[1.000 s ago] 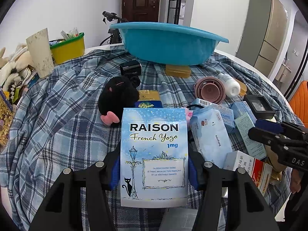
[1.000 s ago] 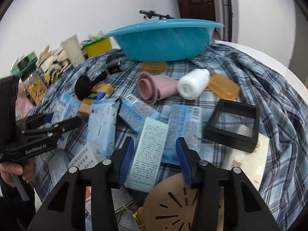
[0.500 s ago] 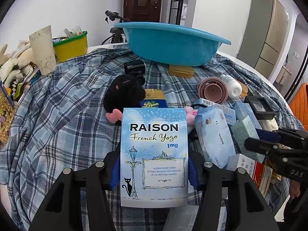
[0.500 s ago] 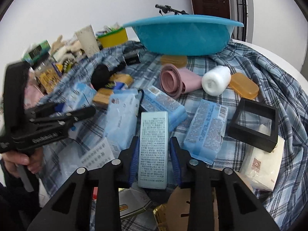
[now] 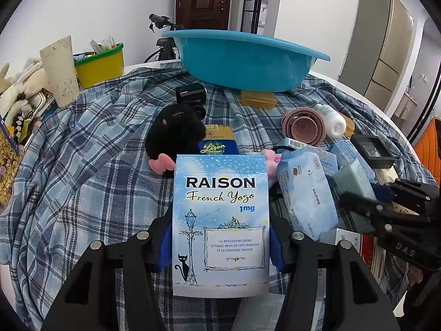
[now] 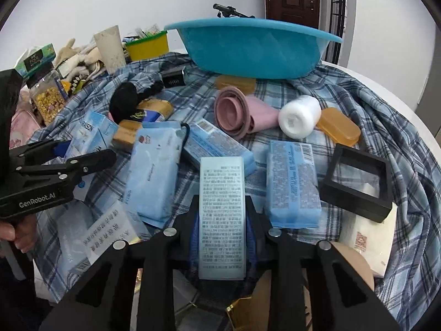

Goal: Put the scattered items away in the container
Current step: 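Close the left tool on the RAISON box while the right tool grasps the pale text box, then lift both held boxes and carry them toward the turquoise basin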

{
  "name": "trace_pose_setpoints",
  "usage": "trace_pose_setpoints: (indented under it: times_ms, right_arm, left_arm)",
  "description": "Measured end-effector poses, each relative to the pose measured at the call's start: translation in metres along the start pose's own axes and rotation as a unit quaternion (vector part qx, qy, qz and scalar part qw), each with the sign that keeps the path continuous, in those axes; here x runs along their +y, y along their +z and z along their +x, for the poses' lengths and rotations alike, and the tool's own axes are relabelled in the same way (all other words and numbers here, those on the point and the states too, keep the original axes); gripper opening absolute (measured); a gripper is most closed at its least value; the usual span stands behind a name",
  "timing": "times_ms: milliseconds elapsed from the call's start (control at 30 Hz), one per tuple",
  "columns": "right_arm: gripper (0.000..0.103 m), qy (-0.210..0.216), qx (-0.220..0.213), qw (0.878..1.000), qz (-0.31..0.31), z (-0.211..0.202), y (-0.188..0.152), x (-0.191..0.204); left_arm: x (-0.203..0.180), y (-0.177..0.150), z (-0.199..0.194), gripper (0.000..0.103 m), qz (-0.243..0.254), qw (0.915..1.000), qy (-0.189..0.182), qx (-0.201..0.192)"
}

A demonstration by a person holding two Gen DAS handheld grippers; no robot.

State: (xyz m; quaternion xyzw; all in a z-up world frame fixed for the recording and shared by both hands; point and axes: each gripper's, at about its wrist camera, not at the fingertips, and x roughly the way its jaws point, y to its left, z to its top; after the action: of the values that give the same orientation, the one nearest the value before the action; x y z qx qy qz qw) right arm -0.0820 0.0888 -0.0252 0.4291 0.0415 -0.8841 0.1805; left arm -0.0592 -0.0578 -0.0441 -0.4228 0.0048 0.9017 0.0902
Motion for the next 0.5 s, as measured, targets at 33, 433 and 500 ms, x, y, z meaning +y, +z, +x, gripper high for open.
trace_pose_setpoints:
  times_ms: [33,433,500]
  right_arm:
    - [0.026,-0.001,-0.001,1.0,0.0,-0.0007,-0.0004,-0.0003]
    - [0.026,-0.018,-0.014,1.0,0.011,-0.0042,-0.0028,-0.0052]
    - [0.026,-0.025,-0.02,0.999,0.017,-0.0068,-0.0026,-0.0079]
  left_arm:
    - [-0.0007,-0.0004,0.0005,0.058,0.001,1.0,0.0,0.001]
    - [-0.0045,0.0001,0.0003,0.058,0.004,1.0,-0.001,-0.001]
    - [-0.008,0.0005,0.0011,0.058,0.008,1.0,0.0,0.0]
